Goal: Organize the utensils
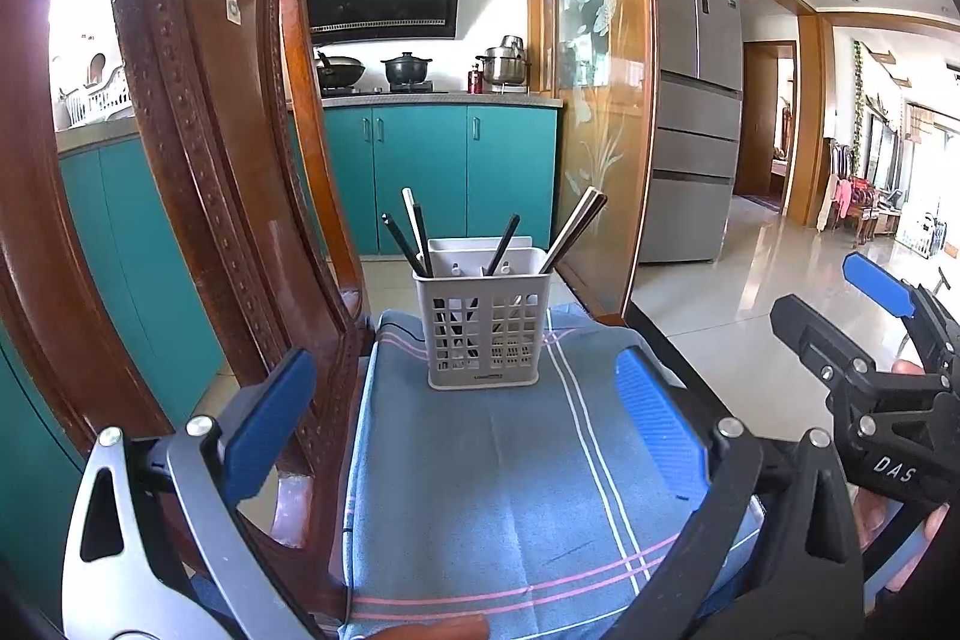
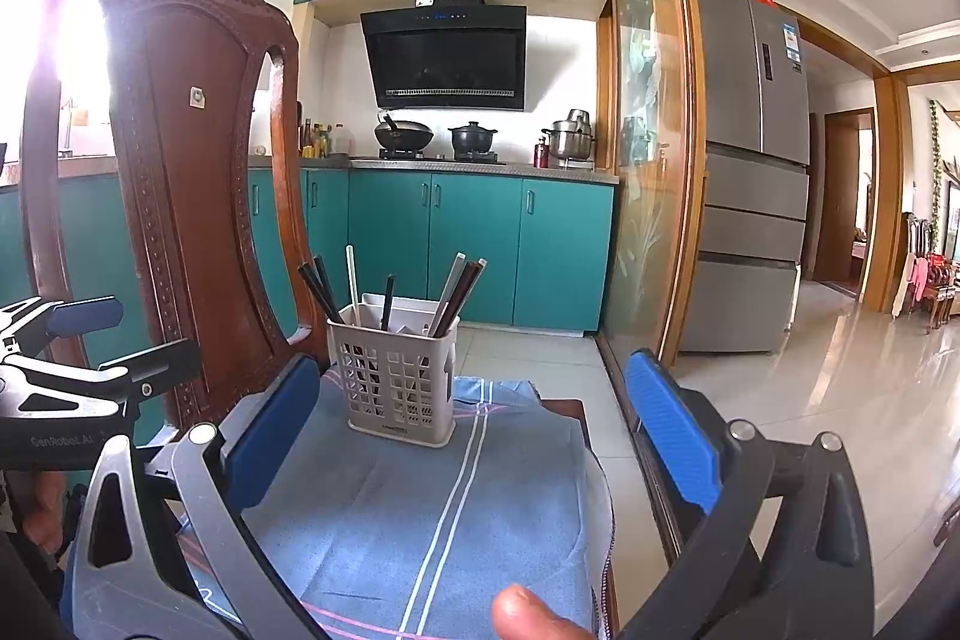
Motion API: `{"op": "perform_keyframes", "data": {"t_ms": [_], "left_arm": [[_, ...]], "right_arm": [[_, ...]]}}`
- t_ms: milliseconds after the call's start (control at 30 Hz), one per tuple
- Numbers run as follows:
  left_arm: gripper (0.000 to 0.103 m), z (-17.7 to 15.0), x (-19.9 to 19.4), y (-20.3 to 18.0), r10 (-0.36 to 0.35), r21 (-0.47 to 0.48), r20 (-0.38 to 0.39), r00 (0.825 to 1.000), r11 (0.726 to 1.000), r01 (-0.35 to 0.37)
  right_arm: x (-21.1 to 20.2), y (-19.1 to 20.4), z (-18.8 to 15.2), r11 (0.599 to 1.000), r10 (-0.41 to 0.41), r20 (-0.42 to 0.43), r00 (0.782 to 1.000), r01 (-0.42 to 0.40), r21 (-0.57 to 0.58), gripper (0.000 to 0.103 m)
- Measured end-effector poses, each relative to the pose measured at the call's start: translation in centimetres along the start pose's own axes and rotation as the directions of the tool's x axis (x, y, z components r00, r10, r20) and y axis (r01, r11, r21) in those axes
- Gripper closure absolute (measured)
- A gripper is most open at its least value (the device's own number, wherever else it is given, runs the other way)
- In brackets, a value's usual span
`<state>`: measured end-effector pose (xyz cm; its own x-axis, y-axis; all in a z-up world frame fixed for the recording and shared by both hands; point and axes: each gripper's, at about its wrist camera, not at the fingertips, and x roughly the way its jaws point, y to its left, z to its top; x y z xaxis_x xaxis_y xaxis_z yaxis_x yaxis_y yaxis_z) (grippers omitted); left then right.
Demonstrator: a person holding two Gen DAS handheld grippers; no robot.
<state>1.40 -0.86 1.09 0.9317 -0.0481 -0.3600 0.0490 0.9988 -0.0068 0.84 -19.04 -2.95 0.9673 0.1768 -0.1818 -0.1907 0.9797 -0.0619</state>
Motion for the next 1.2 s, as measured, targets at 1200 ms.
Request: {"op": "perform_keyframes", "data": {"t_ms": [1200], "left_arm": [[0.004, -0.7, 1.5, 0.1, -0.047, -0.027, -0.118, 0.992, 0.999, 0.044]], "right_arm": [[2.6, -0.6, -1.3, 0.997, -0.047, -0.118, 0.992, 0.053, 0.051, 0.003]]}}
